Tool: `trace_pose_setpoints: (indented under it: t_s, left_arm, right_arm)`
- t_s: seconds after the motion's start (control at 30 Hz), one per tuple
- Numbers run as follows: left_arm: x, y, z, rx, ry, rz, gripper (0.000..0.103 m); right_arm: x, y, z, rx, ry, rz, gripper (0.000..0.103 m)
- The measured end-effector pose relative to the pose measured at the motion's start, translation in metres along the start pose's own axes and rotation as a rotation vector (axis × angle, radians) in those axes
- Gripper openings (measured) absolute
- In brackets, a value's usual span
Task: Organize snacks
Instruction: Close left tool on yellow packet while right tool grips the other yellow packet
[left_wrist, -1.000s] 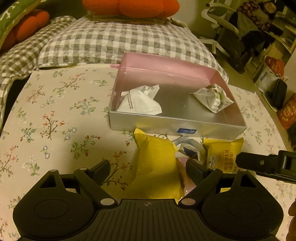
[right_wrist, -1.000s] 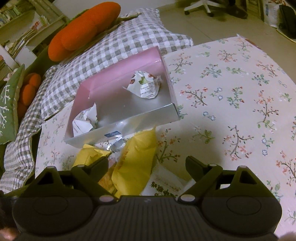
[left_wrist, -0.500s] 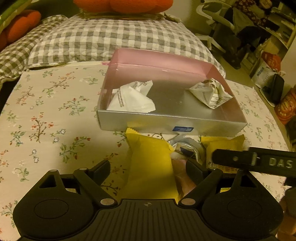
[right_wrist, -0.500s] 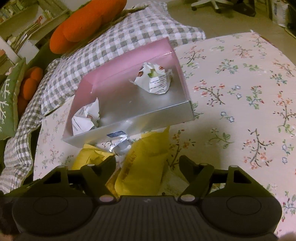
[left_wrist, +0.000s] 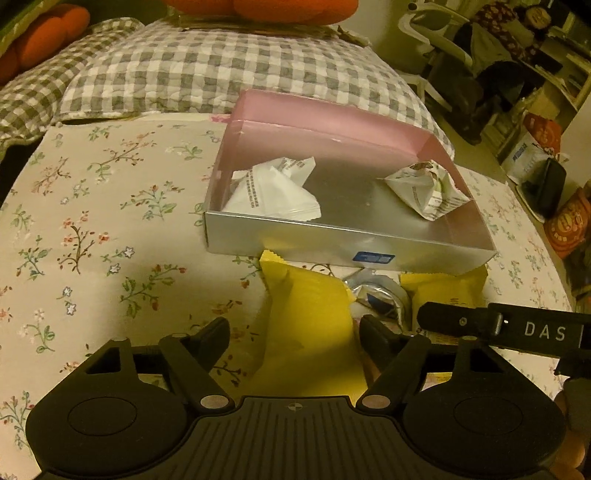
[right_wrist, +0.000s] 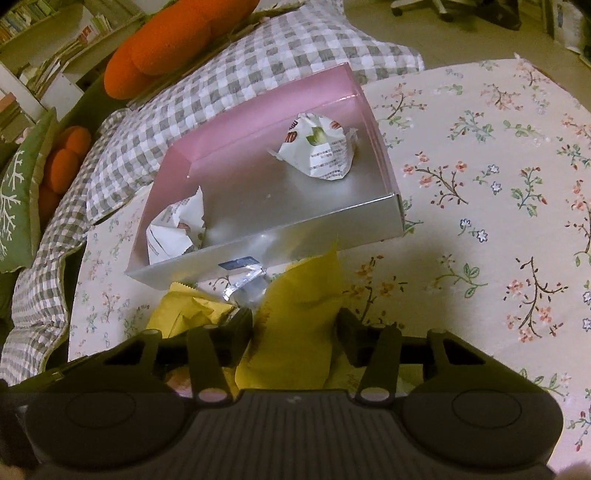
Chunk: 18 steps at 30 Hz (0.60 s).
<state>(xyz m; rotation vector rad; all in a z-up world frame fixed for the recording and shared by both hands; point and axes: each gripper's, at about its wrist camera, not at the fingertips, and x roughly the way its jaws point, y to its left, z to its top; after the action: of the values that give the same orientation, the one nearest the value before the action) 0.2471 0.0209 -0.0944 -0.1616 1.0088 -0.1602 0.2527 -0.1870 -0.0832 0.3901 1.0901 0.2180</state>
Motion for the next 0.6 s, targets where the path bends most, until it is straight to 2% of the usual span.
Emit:
trace_pose_setpoints:
  t_s: [0.07, 0.17, 0.47, 0.6]
  left_arm:
    - [0.0043, -0.002, -0.0012, 0.022, 0.02, 0.02, 0.063]
    - [0.0093, -0.0043, -0.0037, 0.044, 0.045, 0.044, 0.053]
    - [0.0044, -0.0054, -0.0025, 0.062, 0.028, 0.057, 0.044]
    - [0.0011, -0.0024, -0.0009, 0.049, 0.024, 0.052, 0.043]
  right_arm:
    - [0.0011, 0.0016, -0.0003, -0.009, 0.001, -0.002, 0.045]
    - [0.0026, 0.0037, -0.001, -0.022, 0.002, -0.003, 0.042]
    - [-0.0012, 0.0062, -0.001, -0.037, -0.01, 0.001, 0.035]
    - [-0.0067, 0.0043, 0.0002, -0.031, -0.027, 0.0, 0.032]
